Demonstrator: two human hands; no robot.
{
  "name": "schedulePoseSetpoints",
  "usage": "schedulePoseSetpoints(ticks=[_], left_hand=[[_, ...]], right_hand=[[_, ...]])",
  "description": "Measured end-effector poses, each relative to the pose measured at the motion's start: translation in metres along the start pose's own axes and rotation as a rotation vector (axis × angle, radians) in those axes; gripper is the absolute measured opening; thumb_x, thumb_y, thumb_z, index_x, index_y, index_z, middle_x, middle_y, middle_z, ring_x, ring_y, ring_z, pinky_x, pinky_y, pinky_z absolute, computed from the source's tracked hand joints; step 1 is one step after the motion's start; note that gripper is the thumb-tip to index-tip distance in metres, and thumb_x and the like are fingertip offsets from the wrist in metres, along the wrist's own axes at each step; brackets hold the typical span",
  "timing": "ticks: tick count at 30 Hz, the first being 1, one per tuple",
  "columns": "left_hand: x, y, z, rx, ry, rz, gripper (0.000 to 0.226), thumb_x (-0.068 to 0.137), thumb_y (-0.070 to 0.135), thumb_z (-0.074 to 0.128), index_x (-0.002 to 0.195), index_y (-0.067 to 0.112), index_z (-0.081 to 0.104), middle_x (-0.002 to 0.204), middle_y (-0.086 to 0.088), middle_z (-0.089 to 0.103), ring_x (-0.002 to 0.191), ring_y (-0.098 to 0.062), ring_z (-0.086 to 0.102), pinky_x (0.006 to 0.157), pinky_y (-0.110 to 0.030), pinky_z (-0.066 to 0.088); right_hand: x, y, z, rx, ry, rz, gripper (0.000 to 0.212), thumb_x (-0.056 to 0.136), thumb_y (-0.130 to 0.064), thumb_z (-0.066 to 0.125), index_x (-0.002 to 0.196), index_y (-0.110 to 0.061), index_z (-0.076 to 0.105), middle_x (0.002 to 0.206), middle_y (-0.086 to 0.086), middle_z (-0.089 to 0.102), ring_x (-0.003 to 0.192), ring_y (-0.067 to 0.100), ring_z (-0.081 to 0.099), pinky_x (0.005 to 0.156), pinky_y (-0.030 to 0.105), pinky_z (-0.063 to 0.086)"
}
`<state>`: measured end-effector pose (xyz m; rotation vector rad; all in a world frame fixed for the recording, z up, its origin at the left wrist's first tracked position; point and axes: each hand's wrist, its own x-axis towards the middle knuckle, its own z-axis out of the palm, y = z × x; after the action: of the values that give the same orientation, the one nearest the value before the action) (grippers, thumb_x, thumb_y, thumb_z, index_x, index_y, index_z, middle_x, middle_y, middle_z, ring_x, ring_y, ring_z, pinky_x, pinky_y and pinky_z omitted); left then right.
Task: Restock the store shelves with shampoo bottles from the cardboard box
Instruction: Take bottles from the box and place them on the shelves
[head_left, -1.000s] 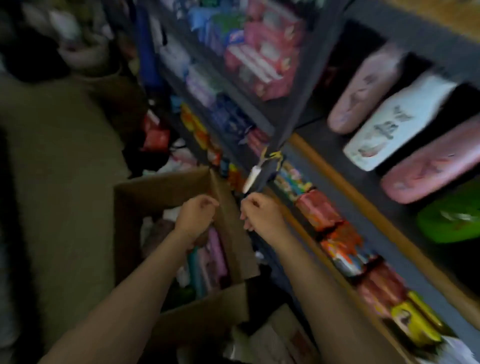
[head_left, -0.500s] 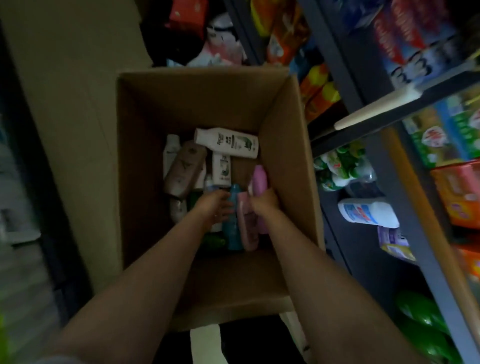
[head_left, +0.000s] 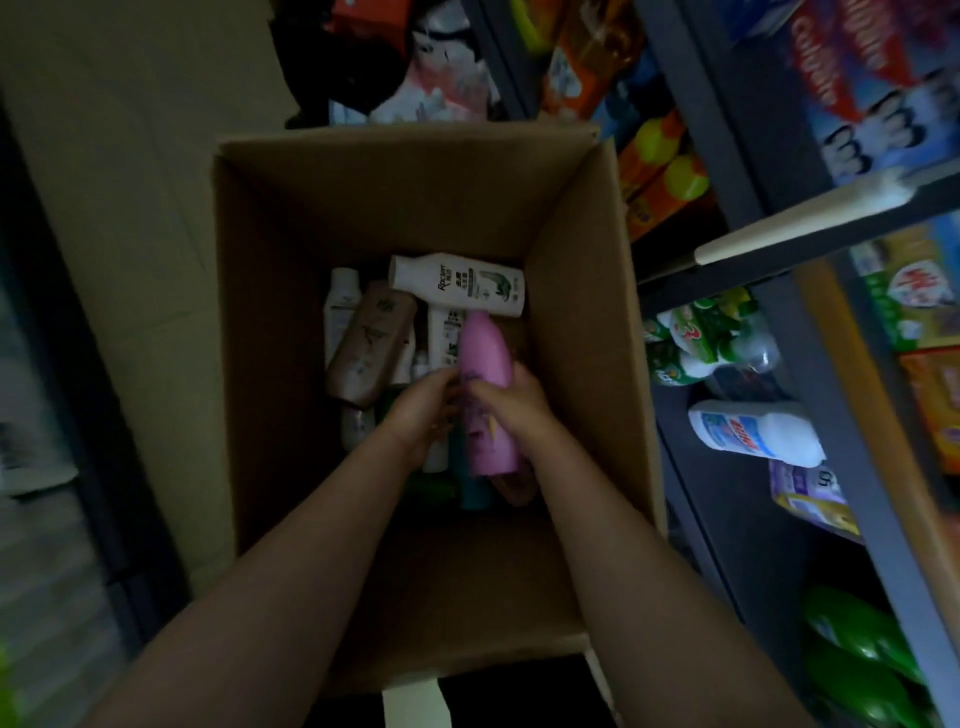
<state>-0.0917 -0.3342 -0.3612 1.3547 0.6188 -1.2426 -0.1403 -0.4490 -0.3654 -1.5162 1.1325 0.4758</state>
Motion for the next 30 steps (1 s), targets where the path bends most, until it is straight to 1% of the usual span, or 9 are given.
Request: schedulePoseSetpoints(ticks=[3, 6, 9, 12, 16, 20, 22, 26, 30], left_hand=[[-0.038, 0.022, 0.007, -0.129, -0.067, 0.143, 0.027, 0.103, 0.026, 0.048, 0.112, 0.006, 0.063, 0.088, -0.007, 0.072, 0.069, -0.011, 0.070, 0.058, -0.020, 0.055], [-0.084, 0.046, 0.018, -0.184, -0.129, 0.253, 0.056, 0.093, 0.029, 0.064, 0.138, -0.001, 0.050, 0.114, -0.019, 0.067, 0.090, -0.023, 0.069, 0.075, -0.034, 0.060], [-0.148, 0.069, 0.043, -0.186, -0.202, 0.358, 0.049, 0.096, 0.026, 0.061, 0.137, 0.001, 0.052, 0.111, -0.017, 0.070, 0.086, -0.021, 0.070, 0.073, -0.034, 0.060], [-0.205, 0.089, 0.070, -0.156, -0.302, 0.483, 0.046, 0.096, 0.027, 0.058, 0.136, 0.003, 0.054, 0.121, -0.020, 0.066, 0.094, -0.024, 0.068, 0.084, -0.038, 0.060], [-0.294, 0.114, 0.115, -0.081, -0.435, 0.632, 0.057, 0.086, 0.035, 0.064, 0.132, 0.001, 0.058, 0.127, -0.023, 0.065, 0.115, -0.035, 0.064, 0.103, -0.047, 0.050], [-0.374, 0.131, 0.175, 0.066, -0.540, 0.788, 0.055, 0.092, 0.032, 0.064, 0.135, 0.000, 0.055, 0.130, -0.027, 0.062, 0.126, -0.042, 0.055, 0.111, -0.057, 0.040], [-0.412, 0.131, 0.203, 0.217, -0.596, 0.896, 0.048, 0.093, 0.031, 0.065, 0.133, 0.005, 0.057, 0.127, -0.021, 0.066, 0.122, -0.038, 0.060, 0.107, -0.053, 0.045], [-0.465, 0.121, 0.245, 0.514, -0.662, 1.072, 0.038, 0.087, 0.007, 0.070, 0.121, 0.022, 0.061, 0.107, 0.003, 0.076, 0.098, -0.014, 0.071, 0.077, -0.027, 0.059], [-0.485, 0.111, 0.271, 0.613, -0.672, 1.213, 0.051, 0.081, 0.002, 0.078, 0.123, 0.024, 0.059, 0.106, 0.002, 0.075, 0.095, -0.017, 0.071, 0.068, -0.026, 0.057]], right_hand=[[-0.035, -0.024, -0.002, 0.266, -0.056, -0.024, 0.051, 0.058, -0.047, 0.078, 0.101, -0.022, 0.066, 0.102, 0.014, 0.072, 0.092, 0.031, 0.071, 0.085, 0.054, 0.057], [-0.084, -0.059, -0.023, 0.482, -0.135, -0.072, 0.039, 0.088, -0.047, 0.065, 0.111, -0.015, 0.067, 0.104, 0.015, 0.074, 0.096, 0.030, 0.070, 0.091, 0.050, 0.055], [-0.138, -0.091, -0.060, 0.662, -0.151, -0.157, 0.049, 0.096, -0.056, 0.047, 0.108, -0.015, 0.070, 0.102, 0.012, 0.075, 0.099, 0.028, 0.070, 0.095, 0.046, 0.053], [-0.187, -0.117, -0.093, 0.730, -0.167, -0.317, 0.058, 0.090, -0.058, 0.057, 0.124, -0.012, 0.063, 0.118, 0.019, 0.069, 0.106, 0.032, 0.066, 0.098, 0.051, 0.051], [-0.280, -0.150, -0.152, 0.680, -0.155, -0.531, 0.035, 0.090, -0.026, 0.068, 0.120, -0.008, 0.063, 0.105, 0.015, 0.073, 0.088, 0.027, 0.071, 0.090, 0.047, 0.055], [-0.370, -0.173, -0.216, 0.707, 0.015, -0.826, 0.036, 0.082, -0.021, 0.077, 0.115, -0.015, 0.064, 0.106, 0.014, 0.073, 0.094, 0.030, 0.070, 0.089, 0.048, 0.056], [-0.412, -0.178, -0.250, 0.709, 0.086, -0.980, 0.037, 0.078, -0.019, 0.079, 0.112, -0.019, 0.064, 0.108, 0.013, 0.073, 0.096, 0.028, 0.069, 0.090, 0.049, 0.055], [-0.483, -0.169, -0.303, 0.620, 0.237, -1.192, 0.045, 0.074, -0.018, 0.077, 0.115, -0.026, 0.062, 0.116, 0.009, 0.070, 0.107, 0.027, 0.067, 0.091, 0.046, 0.055], [-0.525, -0.145, -0.334, 0.325, 0.410, -1.221, 0.054, 0.076, -0.014, 0.083, 0.120, -0.036, 0.060, 0.116, -0.006, 0.070, 0.107, 0.011, 0.066, 0.090, 0.034, 0.056]])
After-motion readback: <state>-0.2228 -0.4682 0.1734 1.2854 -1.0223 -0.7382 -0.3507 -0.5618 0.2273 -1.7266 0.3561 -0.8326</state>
